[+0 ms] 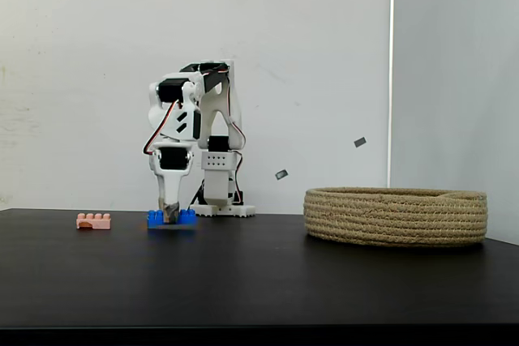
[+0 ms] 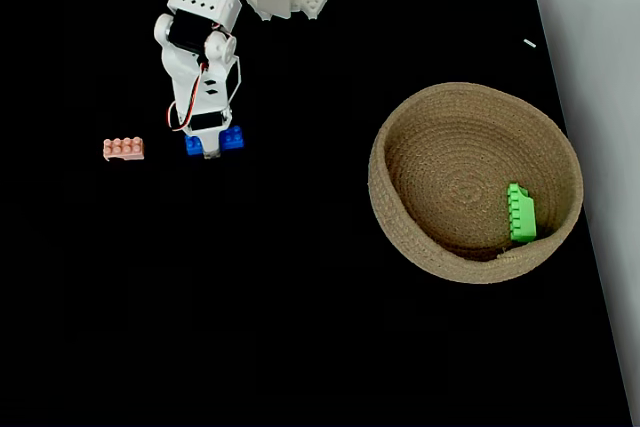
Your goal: Place the lego blocks in the tray
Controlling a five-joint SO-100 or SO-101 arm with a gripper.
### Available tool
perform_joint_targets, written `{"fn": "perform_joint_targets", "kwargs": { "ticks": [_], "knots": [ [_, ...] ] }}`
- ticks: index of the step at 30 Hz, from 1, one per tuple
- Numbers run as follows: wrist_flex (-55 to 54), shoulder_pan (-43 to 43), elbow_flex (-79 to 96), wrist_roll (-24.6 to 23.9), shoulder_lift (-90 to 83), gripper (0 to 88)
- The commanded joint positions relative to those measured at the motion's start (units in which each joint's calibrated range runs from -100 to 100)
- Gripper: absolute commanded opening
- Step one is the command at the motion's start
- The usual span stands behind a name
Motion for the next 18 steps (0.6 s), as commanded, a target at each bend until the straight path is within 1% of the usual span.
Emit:
{"fn": "perform_joint_targets", "kwargs": {
  "ticks": [1, 4, 7, 11, 18],
  "knots": [
    [4.12, -4.81, -10.57, 2.59, -10.73, 0.0],
    [4.62, -10.74, -16.59, 3.76, -13.40, 0.0],
    [4.54, -17.83, -22.70, 3.91, -14.00, 0.0],
    [2.04, -27.72, -25.07, 4.15, -13.74, 0.0],
    [-11.54, -41.82, -19.96, 4.49, -11.68, 0.0]
  ]
}}
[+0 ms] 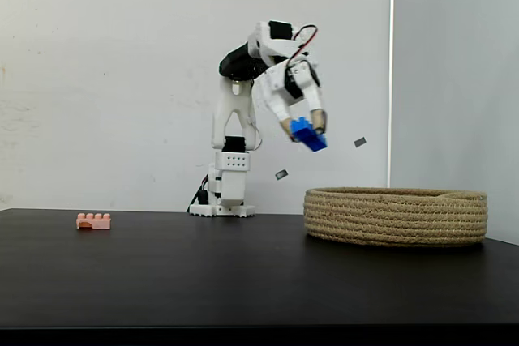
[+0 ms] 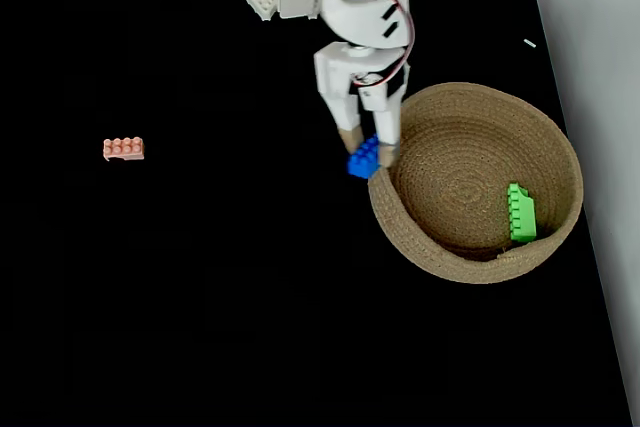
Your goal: Place the lego blocks in the tray
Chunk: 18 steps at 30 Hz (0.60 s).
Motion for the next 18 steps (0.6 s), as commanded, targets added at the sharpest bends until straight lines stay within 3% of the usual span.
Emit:
{"fn": "perform_joint_targets", "kwargs": {
  "ticks": [1, 5, 7, 9, 14, 18],
  "knots": [
    [-8.33, -7.64, 1.19, 0.54, -2.86, 0.0],
    [-9.58, -12.17, 1.83, 0.10, -2.17, 1.4],
    [-8.99, -13.00, 2.10, 0.10, -2.00, 22.6],
    [-8.83, -12.91, 2.65, 0.00, -2.00, 32.9],
    [-5.75, -8.87, 3.65, -0.78, -3.63, 35.0],
    [-1.16, -0.05, 3.83, -3.52, -8.02, 31.8]
  ]
}}
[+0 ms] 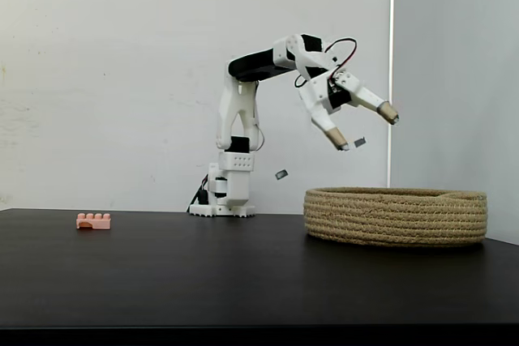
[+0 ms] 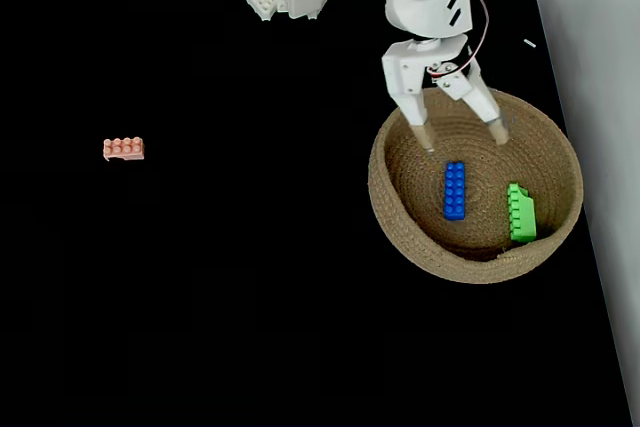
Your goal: Place the lego blocks in the tray
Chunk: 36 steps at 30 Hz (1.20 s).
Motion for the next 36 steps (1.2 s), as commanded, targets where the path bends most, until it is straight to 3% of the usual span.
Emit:
{"fn": "perform_joint_targets", "kwargs": {
  "ticks": [1, 9, 14, 23, 36],
  "knots": [
    [5.55, 10.24, -0.58, -2.30, -9.05, 31.3],
    [12.47, 38.44, 9.82, 0.88, -11.89, 28.7],
    [12.22, 49.32, 12.46, 3.22, -6.82, 27.0],
    [10.39, 57.81, 8.27, 5.96, 3.76, 26.1],
    [9.14, 62.02, -3.32, 8.16, 14.51, 26.7]
  ]
}}
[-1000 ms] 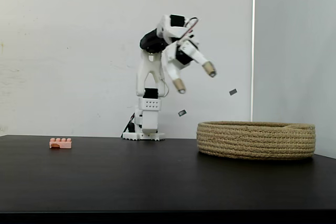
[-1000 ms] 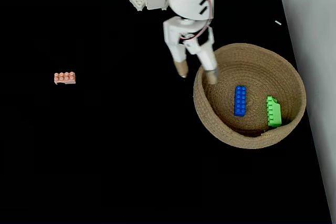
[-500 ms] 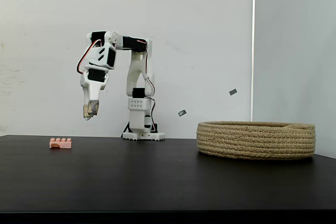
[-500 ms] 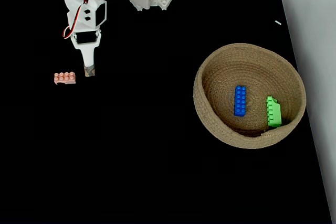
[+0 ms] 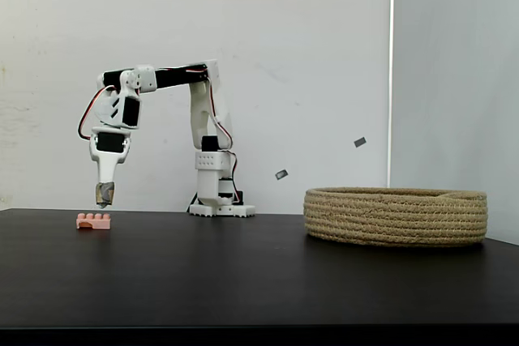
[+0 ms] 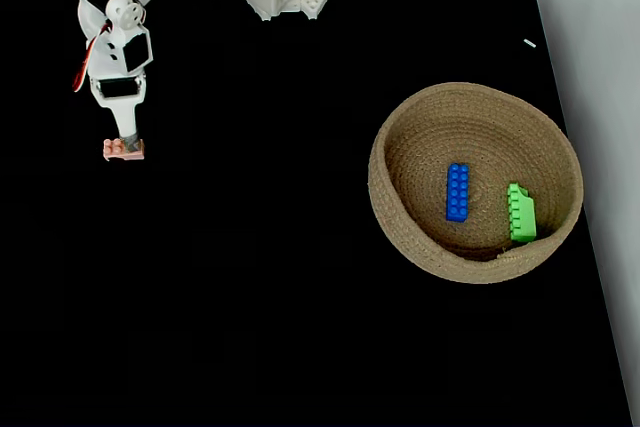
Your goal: Place the lego blocks in the tray
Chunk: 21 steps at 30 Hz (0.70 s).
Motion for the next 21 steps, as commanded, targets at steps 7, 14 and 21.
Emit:
{"fn": "perform_joint_targets", "kwargs": {
  "ticks": [7, 14, 21],
  "knots": [
    [-0.29, 0.12, -9.88, 0.73, 1.81, 27.7],
    [-2.03, -0.29, -11.43, 0.93, 5.17, 25.0],
    [-4.87, -2.18, -9.24, 0.29, 6.63, 21.2]
  ]
}}
